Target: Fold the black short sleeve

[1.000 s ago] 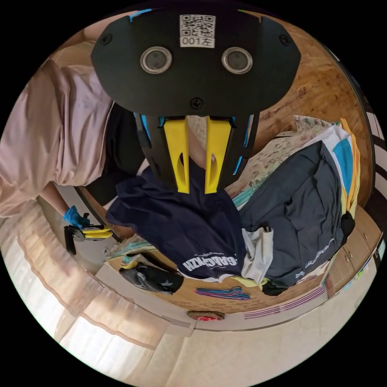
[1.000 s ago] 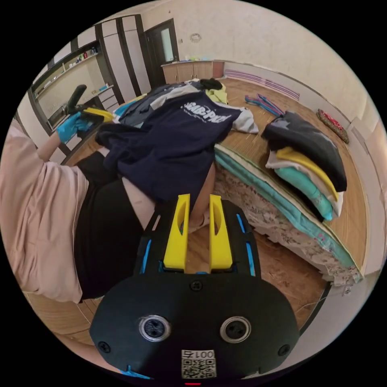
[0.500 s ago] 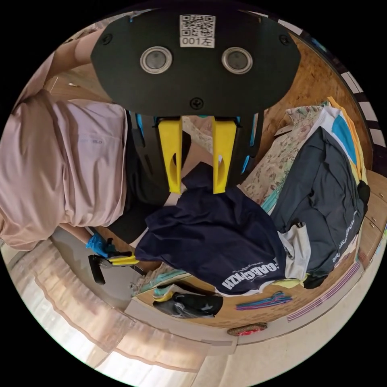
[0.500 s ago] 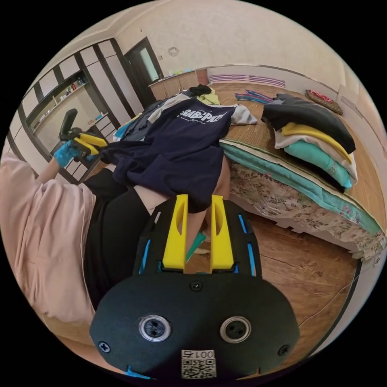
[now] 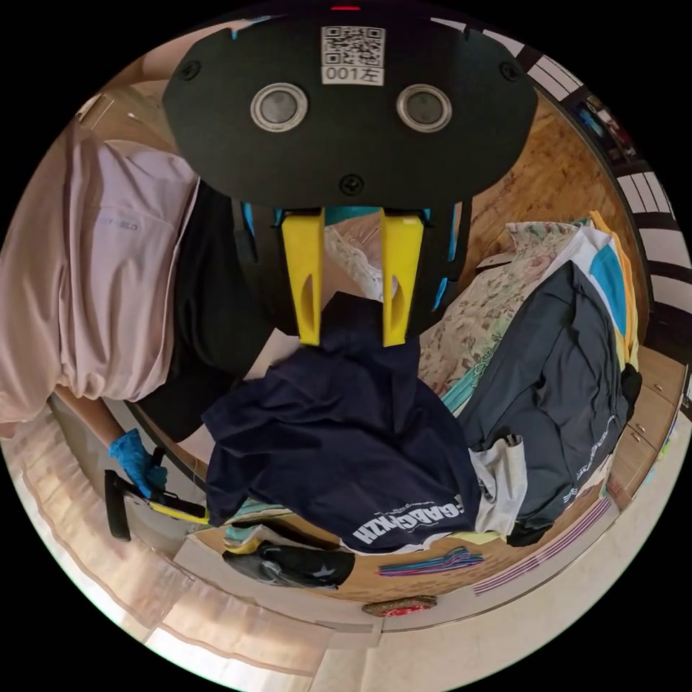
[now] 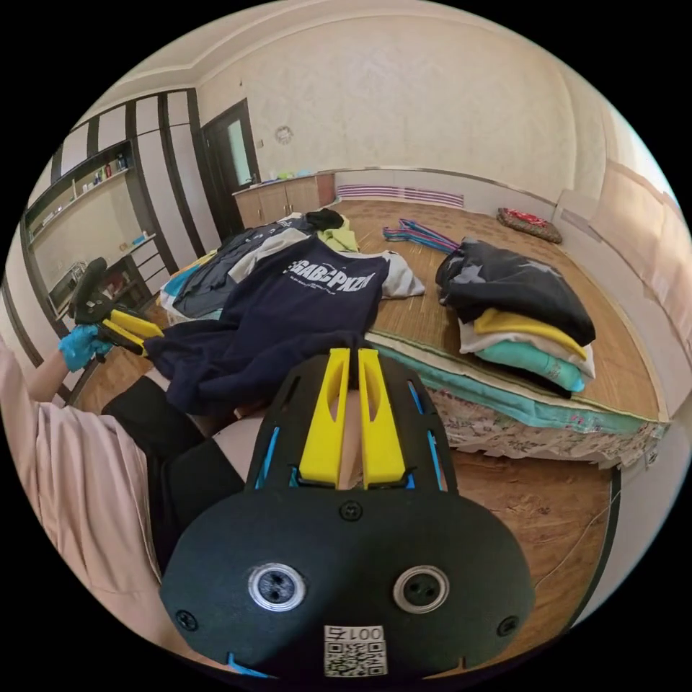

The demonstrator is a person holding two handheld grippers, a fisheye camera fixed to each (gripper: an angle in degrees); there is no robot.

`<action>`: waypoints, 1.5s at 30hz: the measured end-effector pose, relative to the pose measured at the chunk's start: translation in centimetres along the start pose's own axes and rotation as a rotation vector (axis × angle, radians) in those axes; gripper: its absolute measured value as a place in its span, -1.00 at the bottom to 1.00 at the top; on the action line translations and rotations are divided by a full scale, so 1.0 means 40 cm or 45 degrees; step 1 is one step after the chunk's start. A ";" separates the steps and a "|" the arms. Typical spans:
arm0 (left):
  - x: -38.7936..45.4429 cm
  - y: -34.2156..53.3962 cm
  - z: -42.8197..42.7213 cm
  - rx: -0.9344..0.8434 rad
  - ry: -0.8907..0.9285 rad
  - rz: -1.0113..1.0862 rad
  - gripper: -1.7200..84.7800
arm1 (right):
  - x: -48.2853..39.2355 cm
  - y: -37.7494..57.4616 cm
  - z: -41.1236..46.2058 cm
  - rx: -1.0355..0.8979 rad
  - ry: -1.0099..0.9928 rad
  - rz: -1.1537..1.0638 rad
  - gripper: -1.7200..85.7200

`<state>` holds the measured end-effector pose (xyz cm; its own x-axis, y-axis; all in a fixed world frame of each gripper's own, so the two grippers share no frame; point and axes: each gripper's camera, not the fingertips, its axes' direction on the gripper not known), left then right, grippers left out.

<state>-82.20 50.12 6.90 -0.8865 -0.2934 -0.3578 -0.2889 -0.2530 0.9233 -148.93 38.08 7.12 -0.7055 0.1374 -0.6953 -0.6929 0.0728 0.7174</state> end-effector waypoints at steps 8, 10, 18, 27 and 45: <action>-0.002 0.037 -0.073 0.097 -0.137 -0.065 -0.97 | -0.002 -0.006 -0.106 0.114 0.113 -0.046 -0.93; 0.002 0.047 -0.123 0.139 -0.139 -0.049 -0.98 | -0.002 -0.009 -0.153 0.113 0.109 -0.102 -0.93; 0.044 0.095 -0.131 0.016 -0.033 0.174 -0.99 | 0.018 0.105 -0.152 -0.256 0.067 -0.219 -0.94; 0.053 0.160 0.010 -0.154 0.081 0.130 -1.00 | 0.041 0.266 -0.049 -0.464 0.060 0.006 -0.94; -0.002 0.259 -0.003 -0.120 -0.057 -0.030 -1.00 | -0.053 0.261 -0.016 -0.464 -0.142 -0.202 -0.81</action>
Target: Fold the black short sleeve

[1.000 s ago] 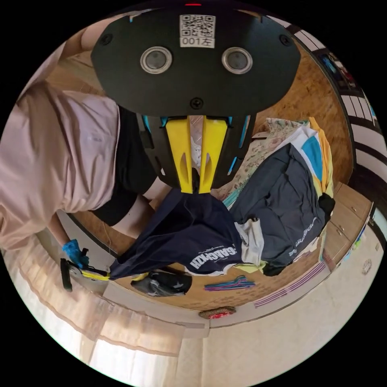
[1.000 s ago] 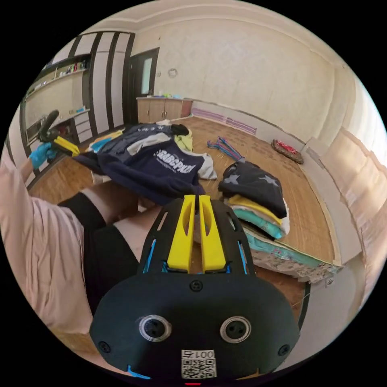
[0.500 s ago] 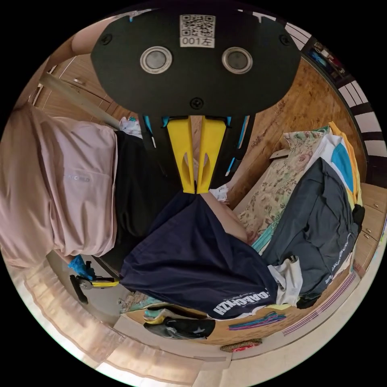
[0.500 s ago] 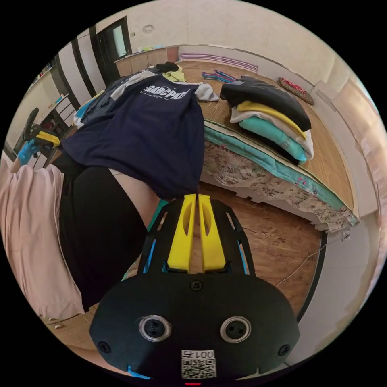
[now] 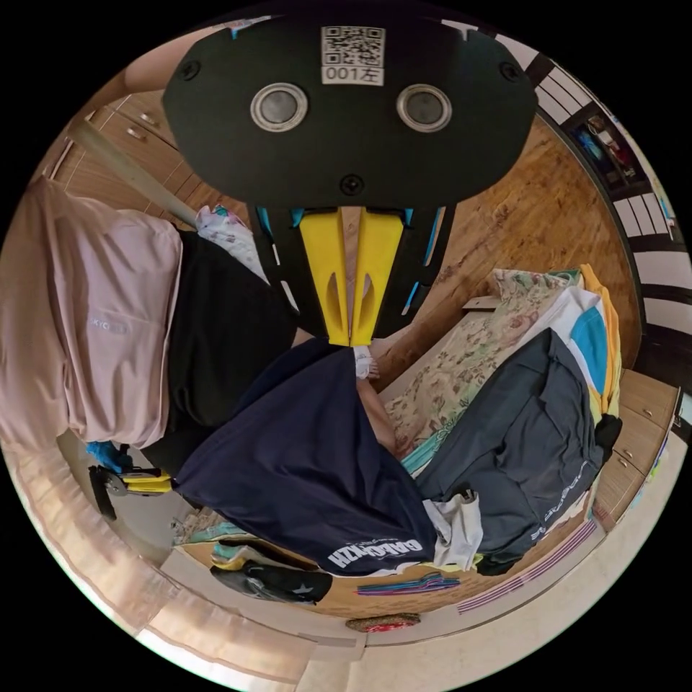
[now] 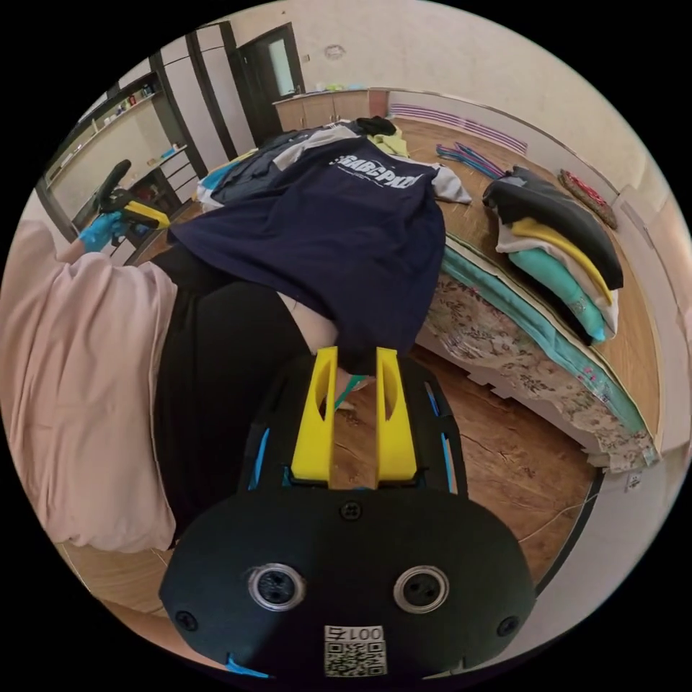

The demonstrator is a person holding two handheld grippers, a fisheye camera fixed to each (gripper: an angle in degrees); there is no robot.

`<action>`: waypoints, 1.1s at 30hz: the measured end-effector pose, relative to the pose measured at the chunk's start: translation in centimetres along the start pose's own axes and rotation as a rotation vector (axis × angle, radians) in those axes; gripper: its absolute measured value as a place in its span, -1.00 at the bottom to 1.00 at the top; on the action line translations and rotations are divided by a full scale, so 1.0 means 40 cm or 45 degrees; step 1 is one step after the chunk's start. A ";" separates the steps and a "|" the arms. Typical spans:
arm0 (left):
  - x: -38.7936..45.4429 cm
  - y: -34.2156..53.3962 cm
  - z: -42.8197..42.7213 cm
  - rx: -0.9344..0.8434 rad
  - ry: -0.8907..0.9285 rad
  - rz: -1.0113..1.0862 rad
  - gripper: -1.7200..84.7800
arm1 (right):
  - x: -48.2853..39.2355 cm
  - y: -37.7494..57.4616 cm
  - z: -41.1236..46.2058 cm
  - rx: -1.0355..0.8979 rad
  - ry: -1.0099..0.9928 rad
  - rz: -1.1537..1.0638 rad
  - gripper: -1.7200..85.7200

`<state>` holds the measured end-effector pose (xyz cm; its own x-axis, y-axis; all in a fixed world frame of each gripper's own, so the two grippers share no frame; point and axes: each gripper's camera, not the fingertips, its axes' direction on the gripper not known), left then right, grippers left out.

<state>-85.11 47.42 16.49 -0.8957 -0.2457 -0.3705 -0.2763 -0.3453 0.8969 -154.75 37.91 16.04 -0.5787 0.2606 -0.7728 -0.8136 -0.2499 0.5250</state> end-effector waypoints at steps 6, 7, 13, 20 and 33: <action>-0.012 0.012 -0.026 0.105 -0.004 -0.045 -1.00 | 0.015 -0.006 0.037 0.007 0.129 0.027 -0.88; -0.014 0.013 -0.030 0.121 -0.009 -0.053 -1.00 | 0.018 -0.013 0.043 -0.012 0.150 0.019 -0.90; -0.016 0.013 -0.038 0.144 -0.068 -0.073 -1.00 | 0.097 -0.045 -0.027 0.137 0.051 0.057 -0.94; -0.039 0.003 -0.025 0.180 -0.084 -0.167 -1.00 | 0.109 -0.093 -0.008 0.018 -0.019 -0.066 -0.93; -0.097 -0.044 -0.021 0.155 -0.060 -0.157 -1.00 | 0.098 -0.087 -0.029 -0.057 -0.201 -0.063 -0.78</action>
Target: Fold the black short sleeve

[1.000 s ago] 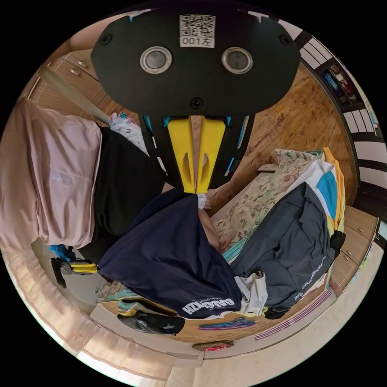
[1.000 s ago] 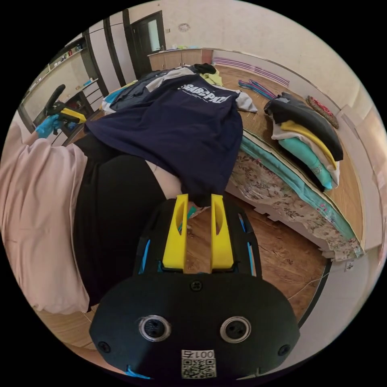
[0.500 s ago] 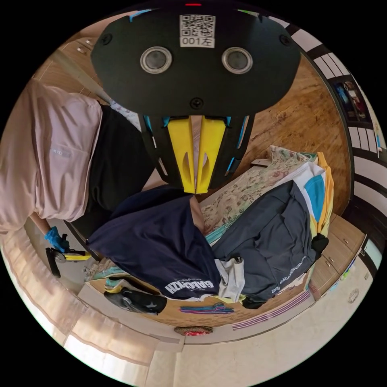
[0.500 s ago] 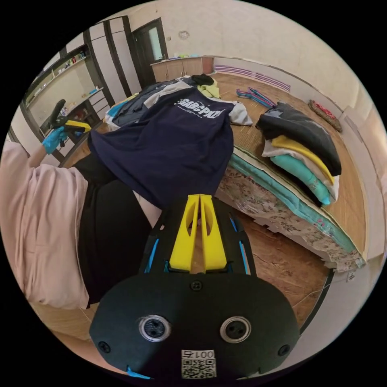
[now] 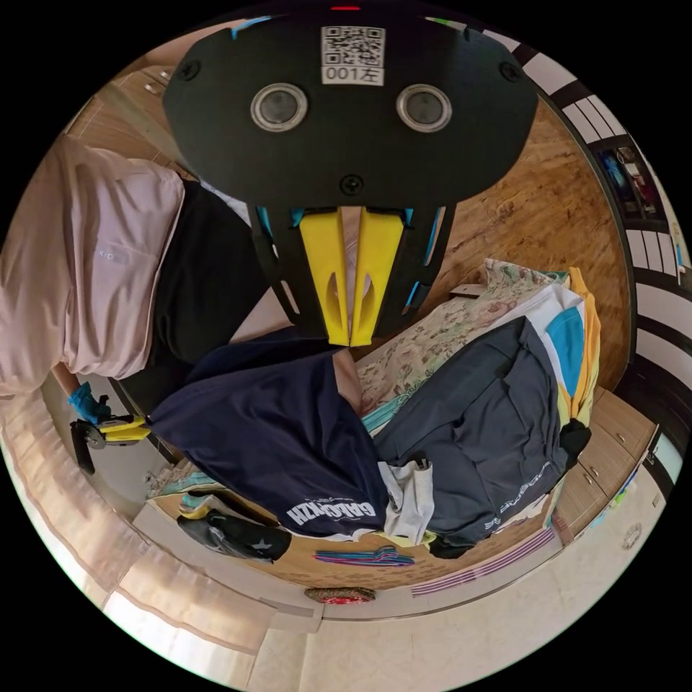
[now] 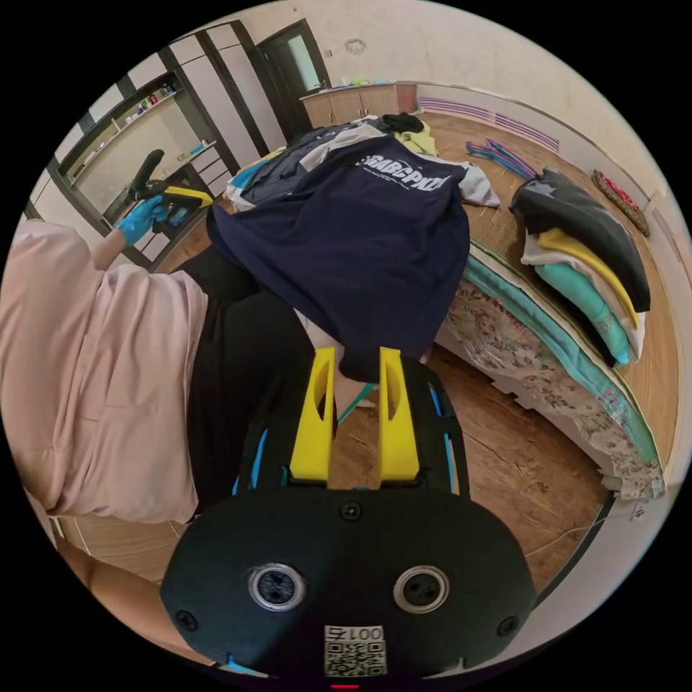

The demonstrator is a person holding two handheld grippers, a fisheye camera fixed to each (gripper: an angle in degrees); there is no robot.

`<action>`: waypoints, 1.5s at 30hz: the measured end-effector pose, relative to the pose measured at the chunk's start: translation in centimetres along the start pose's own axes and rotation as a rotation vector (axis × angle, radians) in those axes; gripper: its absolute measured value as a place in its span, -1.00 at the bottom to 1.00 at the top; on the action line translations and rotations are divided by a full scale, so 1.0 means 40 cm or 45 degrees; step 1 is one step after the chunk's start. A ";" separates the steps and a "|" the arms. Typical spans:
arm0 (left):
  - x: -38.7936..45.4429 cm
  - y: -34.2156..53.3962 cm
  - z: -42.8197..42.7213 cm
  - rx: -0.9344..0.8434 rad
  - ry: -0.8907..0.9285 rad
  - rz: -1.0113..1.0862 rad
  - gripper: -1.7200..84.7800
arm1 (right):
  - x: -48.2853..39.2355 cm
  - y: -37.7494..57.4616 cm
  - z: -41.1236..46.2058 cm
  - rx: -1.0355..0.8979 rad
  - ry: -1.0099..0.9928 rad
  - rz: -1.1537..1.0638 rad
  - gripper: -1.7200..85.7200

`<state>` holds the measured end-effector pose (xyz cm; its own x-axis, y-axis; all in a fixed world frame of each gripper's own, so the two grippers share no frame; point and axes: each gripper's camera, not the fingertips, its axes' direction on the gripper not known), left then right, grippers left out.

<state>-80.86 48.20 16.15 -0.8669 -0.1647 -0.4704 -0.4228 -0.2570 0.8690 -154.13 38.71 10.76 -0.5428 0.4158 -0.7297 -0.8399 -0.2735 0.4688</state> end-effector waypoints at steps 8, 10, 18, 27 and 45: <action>-0.055 -0.076 0.028 0.027 0.027 -0.015 -1.00 | 0.028 -0.075 0.043 -0.009 0.145 0.066 -0.90; -0.068 -0.098 0.044 -0.004 0.010 -0.007 -1.00 | 0.059 -0.132 0.039 -0.002 0.160 0.057 -0.92; -0.134 -0.131 0.101 -0.069 -0.020 -0.130 -1.00 | 0.208 -0.301 0.074 -0.004 0.131 0.139 -0.94; -0.176 -0.144 0.149 -0.140 0.083 -0.182 -1.00 | 0.250 -0.311 0.032 0.052 0.212 0.199 -0.89; -0.220 -0.166 0.168 -0.103 0.175 -0.223 -0.92 | 0.279 -0.349 0.103 -0.080 0.169 0.457 -0.89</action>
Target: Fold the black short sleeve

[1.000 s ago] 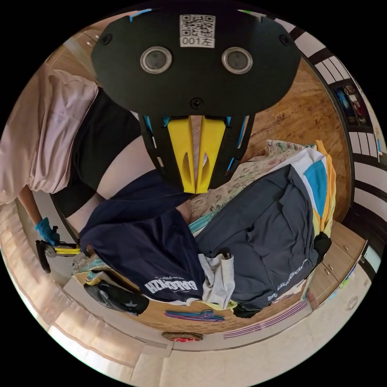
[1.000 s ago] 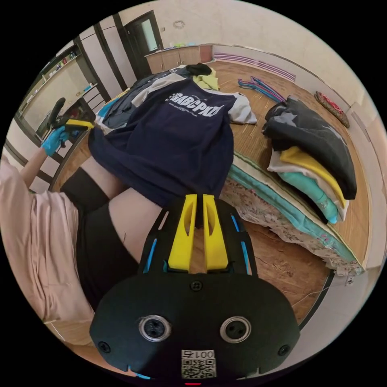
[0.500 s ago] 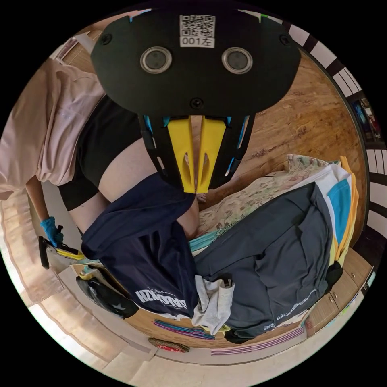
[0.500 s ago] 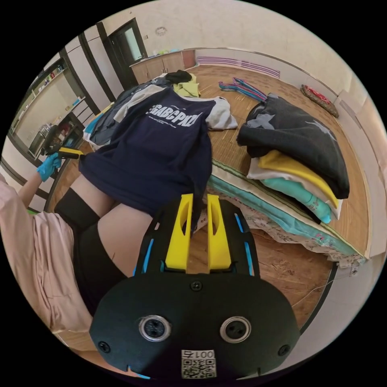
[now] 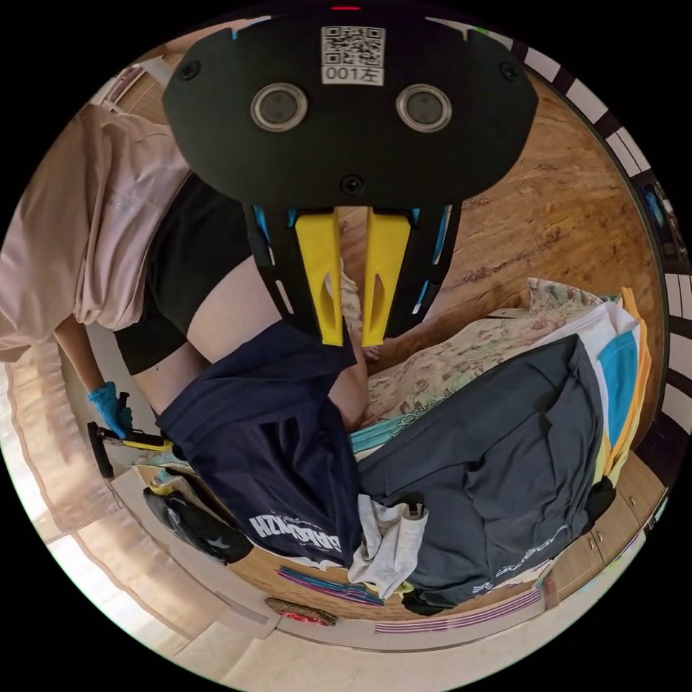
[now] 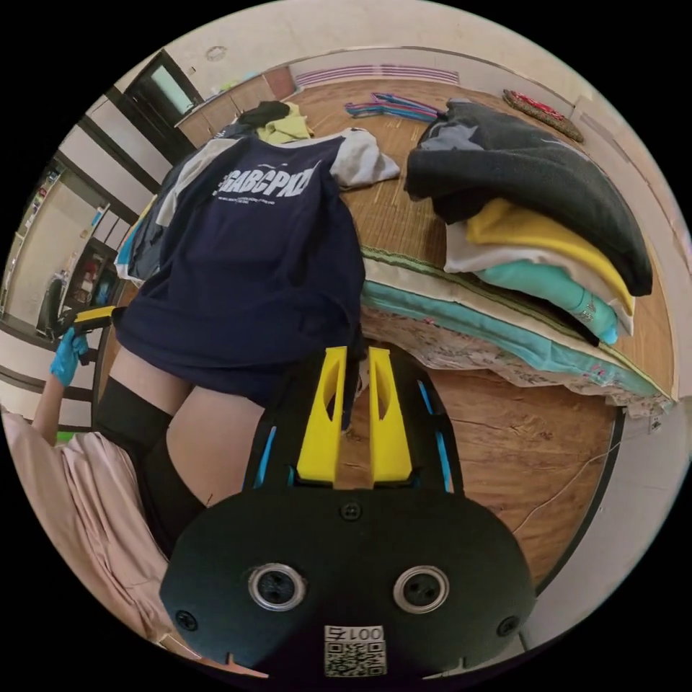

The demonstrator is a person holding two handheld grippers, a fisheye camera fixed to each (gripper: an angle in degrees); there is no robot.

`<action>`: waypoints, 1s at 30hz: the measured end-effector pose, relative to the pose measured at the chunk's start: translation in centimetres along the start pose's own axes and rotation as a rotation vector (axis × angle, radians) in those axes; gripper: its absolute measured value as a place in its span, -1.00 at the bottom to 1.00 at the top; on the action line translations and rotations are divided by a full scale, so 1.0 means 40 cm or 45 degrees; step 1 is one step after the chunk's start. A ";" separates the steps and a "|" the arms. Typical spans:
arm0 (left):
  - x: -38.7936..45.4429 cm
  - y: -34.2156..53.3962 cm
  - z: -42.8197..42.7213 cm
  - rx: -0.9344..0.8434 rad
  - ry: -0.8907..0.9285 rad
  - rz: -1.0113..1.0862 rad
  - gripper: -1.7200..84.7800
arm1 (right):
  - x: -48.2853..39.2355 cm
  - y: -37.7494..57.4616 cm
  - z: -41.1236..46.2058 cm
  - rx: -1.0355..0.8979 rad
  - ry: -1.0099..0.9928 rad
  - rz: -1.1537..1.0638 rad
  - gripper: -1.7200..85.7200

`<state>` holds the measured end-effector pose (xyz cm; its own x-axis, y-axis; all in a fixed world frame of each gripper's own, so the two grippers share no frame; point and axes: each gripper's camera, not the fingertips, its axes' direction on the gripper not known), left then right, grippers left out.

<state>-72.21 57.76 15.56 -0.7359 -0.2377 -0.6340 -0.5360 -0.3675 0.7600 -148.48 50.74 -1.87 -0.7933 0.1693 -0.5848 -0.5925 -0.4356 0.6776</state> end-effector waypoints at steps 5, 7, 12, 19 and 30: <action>-0.009 -0.012 -0.021 0.079 0.057 -0.028 -0.87 | -0.032 0.026 -0.028 0.034 0.104 -0.082 -0.93; -0.017 -0.027 -0.035 0.134 0.088 -0.048 -0.84 | -0.050 0.041 -0.044 0.035 0.144 -0.132 -0.94; -0.030 -0.075 -0.033 0.146 0.139 -0.108 -0.80 | -0.073 0.074 -0.069 0.042 0.177 -0.174 -0.94; -0.035 -0.108 0.049 -0.064 0.170 -0.336 -0.79 | -0.059 0.123 -0.089 0.090 0.183 -0.135 -0.92; -0.004 -0.052 0.069 -0.180 0.194 -0.368 -0.96 | -0.042 0.154 -0.101 0.265 -0.098 -0.071 -0.69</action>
<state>-72.12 61.05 14.48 -0.4862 -0.2335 -0.8421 -0.6429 -0.5572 0.5256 -150.24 44.21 1.49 -0.7620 0.2584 -0.5938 -0.6457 -0.2330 0.7272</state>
